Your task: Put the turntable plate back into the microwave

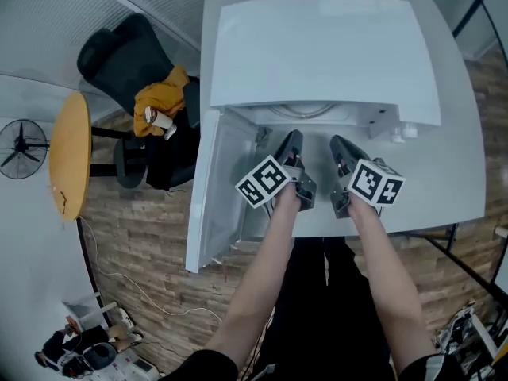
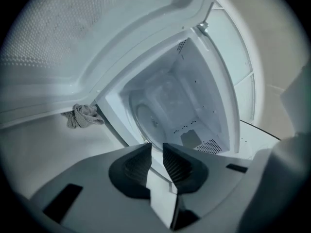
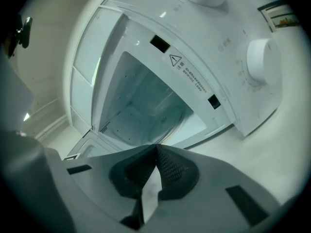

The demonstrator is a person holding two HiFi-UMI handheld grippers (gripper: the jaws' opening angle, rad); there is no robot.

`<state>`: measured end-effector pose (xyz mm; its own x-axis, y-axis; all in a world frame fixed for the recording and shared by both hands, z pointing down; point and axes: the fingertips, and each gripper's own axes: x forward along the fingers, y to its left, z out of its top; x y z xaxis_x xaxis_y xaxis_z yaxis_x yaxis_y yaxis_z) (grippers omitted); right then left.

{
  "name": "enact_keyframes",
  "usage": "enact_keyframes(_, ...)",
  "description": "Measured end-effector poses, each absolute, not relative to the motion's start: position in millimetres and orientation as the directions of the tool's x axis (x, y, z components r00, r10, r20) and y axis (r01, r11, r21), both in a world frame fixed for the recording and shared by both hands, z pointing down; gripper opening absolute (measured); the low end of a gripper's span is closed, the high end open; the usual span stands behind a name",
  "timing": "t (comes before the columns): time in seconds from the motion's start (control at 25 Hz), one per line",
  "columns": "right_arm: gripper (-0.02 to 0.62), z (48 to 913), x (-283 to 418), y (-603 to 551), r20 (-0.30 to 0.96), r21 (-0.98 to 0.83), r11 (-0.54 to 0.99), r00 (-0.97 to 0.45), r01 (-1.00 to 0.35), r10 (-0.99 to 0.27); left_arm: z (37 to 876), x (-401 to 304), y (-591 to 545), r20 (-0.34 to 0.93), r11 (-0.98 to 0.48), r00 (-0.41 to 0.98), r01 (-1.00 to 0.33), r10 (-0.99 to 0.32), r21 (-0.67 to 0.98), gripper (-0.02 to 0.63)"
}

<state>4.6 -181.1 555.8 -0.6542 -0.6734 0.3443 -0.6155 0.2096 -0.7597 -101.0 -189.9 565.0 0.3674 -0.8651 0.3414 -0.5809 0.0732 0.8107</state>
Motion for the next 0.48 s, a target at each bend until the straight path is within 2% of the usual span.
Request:
enact_keyframes(0.36,0.008,523.7,16.6,-152.0,0.360,-0.618,0.370,-0.667,-0.694,-0.652,517.3,-86.9,-154.6,0.321,-0.018,0.372,-0.677,-0.871,0.735,0.058)
enact_keyframes(0.48,0.009,507.0,21.8,-148.7,0.349,-0.580,0.408,-0.668,-0.705,-0.657,496.6,-86.2,-148.1,0.301,-0.057,0.375,-0.703,-0.877,0.709,0.031)
